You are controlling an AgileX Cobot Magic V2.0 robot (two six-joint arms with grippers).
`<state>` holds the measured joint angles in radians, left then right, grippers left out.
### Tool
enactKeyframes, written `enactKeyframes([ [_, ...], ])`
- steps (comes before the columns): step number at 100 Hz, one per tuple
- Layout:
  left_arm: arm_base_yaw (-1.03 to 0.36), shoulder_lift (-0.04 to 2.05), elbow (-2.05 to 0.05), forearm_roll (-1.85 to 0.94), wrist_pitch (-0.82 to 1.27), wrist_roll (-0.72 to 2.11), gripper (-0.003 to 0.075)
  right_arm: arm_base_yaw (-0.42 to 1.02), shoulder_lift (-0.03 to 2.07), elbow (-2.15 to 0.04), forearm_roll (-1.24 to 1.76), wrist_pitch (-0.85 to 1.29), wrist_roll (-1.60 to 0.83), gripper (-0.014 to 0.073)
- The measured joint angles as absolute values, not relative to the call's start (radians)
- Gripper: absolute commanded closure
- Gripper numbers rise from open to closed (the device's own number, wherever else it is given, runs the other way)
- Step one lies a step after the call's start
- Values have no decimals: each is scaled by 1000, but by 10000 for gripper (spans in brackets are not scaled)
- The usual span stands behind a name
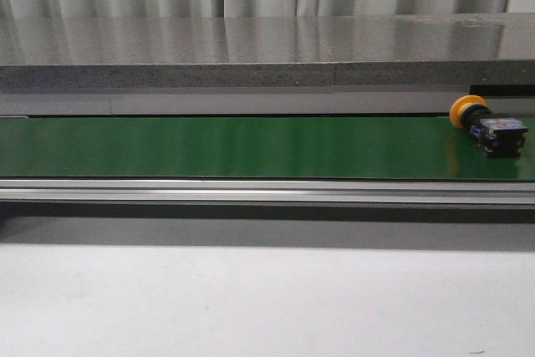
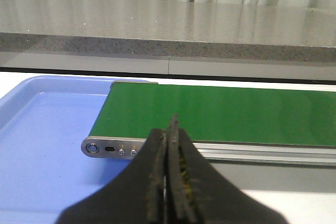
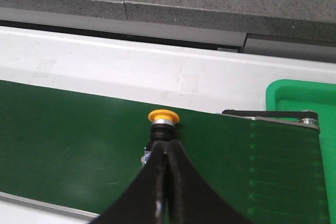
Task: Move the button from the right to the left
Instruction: 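Open the right gripper and withdraw while the belt carries the button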
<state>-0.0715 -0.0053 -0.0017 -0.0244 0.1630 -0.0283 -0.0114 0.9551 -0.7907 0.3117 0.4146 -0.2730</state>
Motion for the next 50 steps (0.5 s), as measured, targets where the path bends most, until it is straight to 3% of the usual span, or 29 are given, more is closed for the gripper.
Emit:
enactKeyframes([
  [50,-71,-5,-2,-24,163,-28,740,-11,579,-476,312,294,-271,652],
])
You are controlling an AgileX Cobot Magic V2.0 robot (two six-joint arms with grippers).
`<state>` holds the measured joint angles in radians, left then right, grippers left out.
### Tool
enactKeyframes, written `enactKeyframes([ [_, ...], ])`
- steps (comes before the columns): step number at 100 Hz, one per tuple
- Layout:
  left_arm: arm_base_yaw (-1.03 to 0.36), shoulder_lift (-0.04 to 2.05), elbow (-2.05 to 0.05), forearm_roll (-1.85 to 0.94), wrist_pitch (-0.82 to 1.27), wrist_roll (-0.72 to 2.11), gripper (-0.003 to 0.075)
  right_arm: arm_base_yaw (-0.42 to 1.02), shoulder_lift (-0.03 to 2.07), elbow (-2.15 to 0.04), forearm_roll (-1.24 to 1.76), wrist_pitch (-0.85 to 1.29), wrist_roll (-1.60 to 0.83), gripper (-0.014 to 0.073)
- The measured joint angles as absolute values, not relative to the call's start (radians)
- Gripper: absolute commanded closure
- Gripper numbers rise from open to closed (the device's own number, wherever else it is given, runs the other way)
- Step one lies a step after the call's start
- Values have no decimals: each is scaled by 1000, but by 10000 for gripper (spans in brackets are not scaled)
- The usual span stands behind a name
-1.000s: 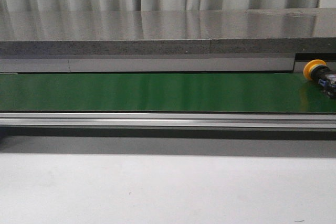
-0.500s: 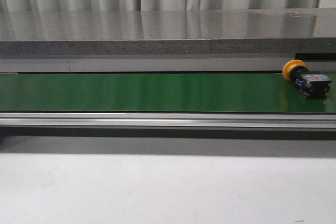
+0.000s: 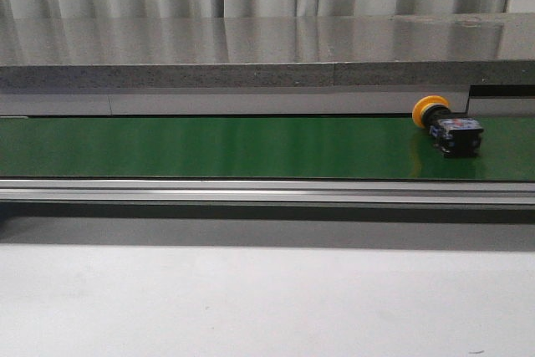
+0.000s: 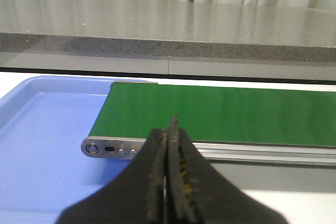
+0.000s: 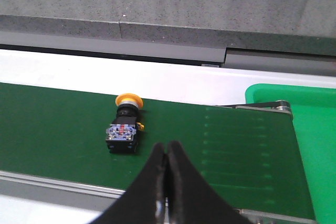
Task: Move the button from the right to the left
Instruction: 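Open the right gripper and withdraw while the belt carries the button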
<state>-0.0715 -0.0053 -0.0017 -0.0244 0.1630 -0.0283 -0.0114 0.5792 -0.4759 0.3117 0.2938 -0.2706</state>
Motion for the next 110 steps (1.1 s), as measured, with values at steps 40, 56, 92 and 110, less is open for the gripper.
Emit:
enactKeyframes([
  [40,-71,-5,-2,-24,163,-28,740,-11,452,-389,312,294,-271,652],
  [56,-71,-5,-2,-24,163,-28,740,-11,379,-370,312,288,-271,652],
  [92,-71,-5,-2,-24,163,-28,741,-11,197,-300,312,282,-273,652],
  [110,-71,-5,-2,-24,163,-28,740,-11,127,-291,312,282,-273,652],
])
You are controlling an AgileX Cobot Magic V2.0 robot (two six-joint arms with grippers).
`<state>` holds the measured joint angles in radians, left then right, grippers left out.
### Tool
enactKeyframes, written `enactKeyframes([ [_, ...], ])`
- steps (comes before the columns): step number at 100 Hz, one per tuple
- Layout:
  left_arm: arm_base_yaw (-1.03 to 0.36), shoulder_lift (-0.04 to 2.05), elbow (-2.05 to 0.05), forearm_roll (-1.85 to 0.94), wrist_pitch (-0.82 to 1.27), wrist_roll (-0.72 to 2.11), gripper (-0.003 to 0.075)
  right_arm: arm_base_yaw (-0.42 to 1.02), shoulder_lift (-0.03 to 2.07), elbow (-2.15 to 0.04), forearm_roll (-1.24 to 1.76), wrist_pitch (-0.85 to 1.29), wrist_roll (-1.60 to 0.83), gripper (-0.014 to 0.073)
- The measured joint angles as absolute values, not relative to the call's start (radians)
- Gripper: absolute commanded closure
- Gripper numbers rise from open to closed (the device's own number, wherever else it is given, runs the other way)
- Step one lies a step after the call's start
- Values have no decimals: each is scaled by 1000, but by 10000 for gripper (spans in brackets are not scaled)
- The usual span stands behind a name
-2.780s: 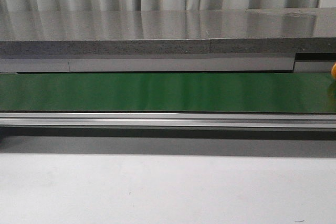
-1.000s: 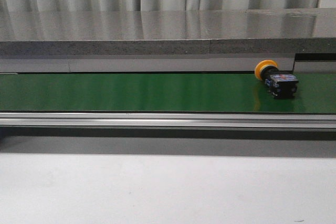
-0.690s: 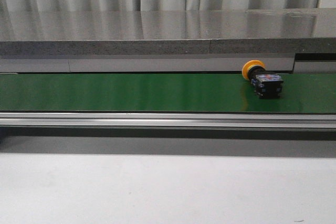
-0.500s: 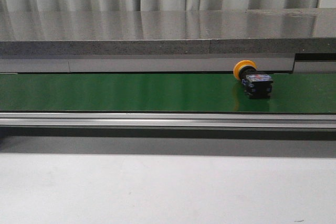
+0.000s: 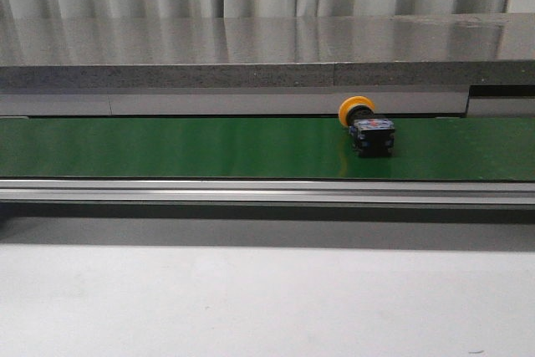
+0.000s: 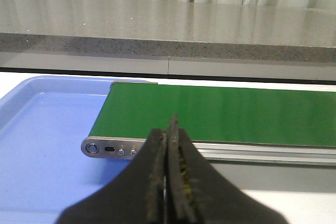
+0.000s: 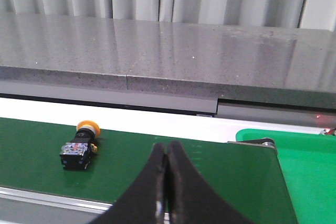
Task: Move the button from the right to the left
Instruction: 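Open the right gripper and withdraw while the belt carries the button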
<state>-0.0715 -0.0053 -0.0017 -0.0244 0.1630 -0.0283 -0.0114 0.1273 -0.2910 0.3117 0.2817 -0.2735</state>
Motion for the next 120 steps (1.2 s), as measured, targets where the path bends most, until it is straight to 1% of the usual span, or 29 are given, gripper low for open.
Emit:
enactKeyframes([
  [24,-71,-5,-2,-24,159,-28,741,-11,115,-291,312,292,-273,652],
  [49,-71,-5,-2,-23,64,-28,741,-11,115,-291,312,294,-272,652],
  [120,-71,-5,-2,-23,46,-28,741,-11,115,-291,312,295,-272,652],
])
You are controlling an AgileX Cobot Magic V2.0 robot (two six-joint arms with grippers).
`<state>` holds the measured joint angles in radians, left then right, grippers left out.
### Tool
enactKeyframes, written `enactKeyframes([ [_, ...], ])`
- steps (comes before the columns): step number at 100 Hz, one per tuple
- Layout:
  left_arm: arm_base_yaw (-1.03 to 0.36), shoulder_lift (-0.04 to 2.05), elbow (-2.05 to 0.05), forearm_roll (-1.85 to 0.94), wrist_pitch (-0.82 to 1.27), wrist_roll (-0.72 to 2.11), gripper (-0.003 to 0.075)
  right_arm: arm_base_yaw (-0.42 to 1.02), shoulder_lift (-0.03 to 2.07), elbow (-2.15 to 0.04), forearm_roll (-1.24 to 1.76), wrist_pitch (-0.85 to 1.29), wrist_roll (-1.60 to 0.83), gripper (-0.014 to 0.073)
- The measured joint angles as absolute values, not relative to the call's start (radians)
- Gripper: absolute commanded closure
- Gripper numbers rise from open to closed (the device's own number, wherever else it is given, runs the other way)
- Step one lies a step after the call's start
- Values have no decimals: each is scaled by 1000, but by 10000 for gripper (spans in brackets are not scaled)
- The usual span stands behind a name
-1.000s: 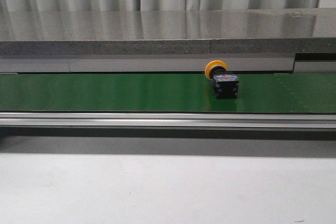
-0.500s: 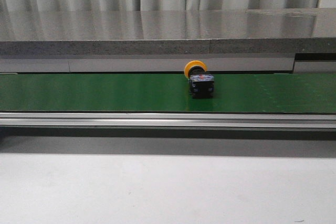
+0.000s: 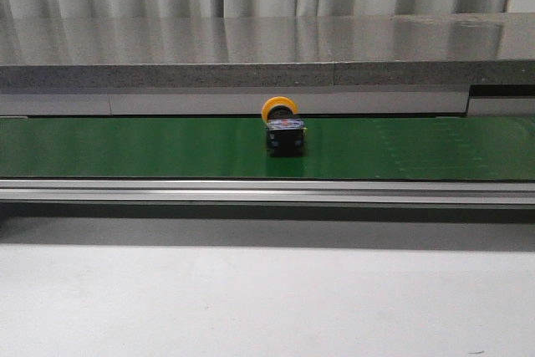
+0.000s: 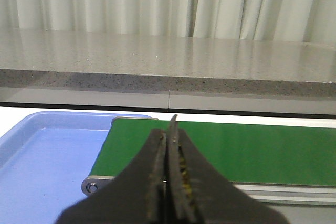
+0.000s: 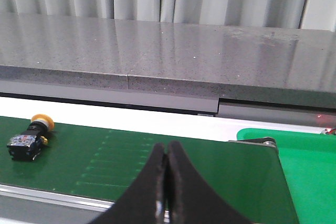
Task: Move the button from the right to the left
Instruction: 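Open the right gripper and withdraw while the belt carries the button, then lower the left gripper onto the button and grasp it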
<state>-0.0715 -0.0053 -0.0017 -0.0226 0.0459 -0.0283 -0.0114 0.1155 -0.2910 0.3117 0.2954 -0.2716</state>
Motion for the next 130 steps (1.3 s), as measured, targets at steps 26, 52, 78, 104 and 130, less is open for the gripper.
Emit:
enactKeyframes([
  [26,-71,-5,-2,-23,46,-28,741,-11,115,-291,312,295,-272,652],
  [52,-71,-5,-21,-25,114,-28,741,-11,115,-291,312,295,-272,652],
  [78,-71,145,-212,-25,242,-27,741,-11,115,-291,312,295,-272,652],
  [104,-71,505,-473,-25,440,-27,703,-11,115,-291,312,295,-270,652],
  [130,-71,855,-680,-35,462,-27,128,-11,115,-291,312,295,-270,652],
])
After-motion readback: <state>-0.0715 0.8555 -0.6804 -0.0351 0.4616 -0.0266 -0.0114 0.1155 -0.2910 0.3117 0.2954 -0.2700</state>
